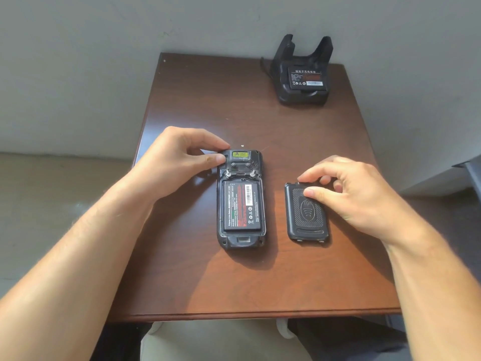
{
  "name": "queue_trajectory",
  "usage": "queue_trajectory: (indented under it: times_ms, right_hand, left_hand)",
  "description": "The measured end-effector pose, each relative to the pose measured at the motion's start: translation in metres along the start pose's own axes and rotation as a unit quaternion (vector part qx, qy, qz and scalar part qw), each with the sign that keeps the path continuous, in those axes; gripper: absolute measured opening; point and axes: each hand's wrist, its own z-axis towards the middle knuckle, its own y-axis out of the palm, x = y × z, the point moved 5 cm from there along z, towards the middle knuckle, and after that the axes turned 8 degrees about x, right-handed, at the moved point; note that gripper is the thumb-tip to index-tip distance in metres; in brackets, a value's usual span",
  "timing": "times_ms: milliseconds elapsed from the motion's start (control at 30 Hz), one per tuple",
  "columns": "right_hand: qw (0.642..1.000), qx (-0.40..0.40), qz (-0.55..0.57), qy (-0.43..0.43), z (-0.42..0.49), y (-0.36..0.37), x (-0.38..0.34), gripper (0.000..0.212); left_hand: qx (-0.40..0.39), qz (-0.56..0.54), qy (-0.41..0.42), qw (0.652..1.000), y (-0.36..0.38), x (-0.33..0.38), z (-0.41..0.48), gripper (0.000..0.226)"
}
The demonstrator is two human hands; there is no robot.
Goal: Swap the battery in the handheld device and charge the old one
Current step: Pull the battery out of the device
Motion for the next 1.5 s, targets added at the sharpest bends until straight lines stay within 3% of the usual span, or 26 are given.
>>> queue_trajectory:
  times_ms: [267,433,533,767,967,1133,1300,1433,1500]
  right_hand:
    - [0.982,0.082,0.17,-0.016,0.004,-0.011,-0.036,0.03]
    - [0.985,-0.054,0.004,-0.165,-0.005,0.026,-0.099,0.051]
    - [0.972,-0.099,-0.102,-0.185,-0.01,0.041,-0.112,0.062]
    - [0.949,-0.134,-0.192,-0.211,-0.015,0.041,-0.121,0.057]
    - [0.9,-0.153,-0.315,-0.259,-0.017,0.049,-0.14,0.056]
    - [0.885,-0.155,-0.333,-0.286,-0.013,0.05,-0.147,0.064]
    - [0.901,-0.164,-0.28,-0.287,-0.006,0.044,-0.137,0.085]
    - [0.902,-0.179,-0.258,-0.296,-0.002,0.046,-0.137,0.082]
    - [0.922,-0.189,-0.21,-0.265,-0.002,0.041,-0.136,0.079]
  left_hand:
    - [0.001,-0.02,-0.012,1.0,0.001,-0.004,0.001,0.02]
    - [0.001,-0.011,-0.007,1.0,0.001,-0.003,0.002,0.02]
    - [0.006,-0.003,-0.004,1.0,-0.001,-0.002,0.003,0.018]
    - [0.002,0.006,0.009,1.0,0.0,-0.003,0.005,0.015]
    - [0.005,0.014,0.019,1.0,-0.001,-0.009,0.006,0.015]
    - [0.005,0.008,0.027,1.0,-0.002,-0.012,0.009,0.014]
    - [0.004,0.0,0.028,1.0,-0.001,-0.012,0.01,0.015]
    - [0.005,0.001,0.029,1.0,-0.005,-0.015,0.009,0.015]
    - [0.002,0.0,0.03,1.0,-0.004,-0.015,0.009,0.015]
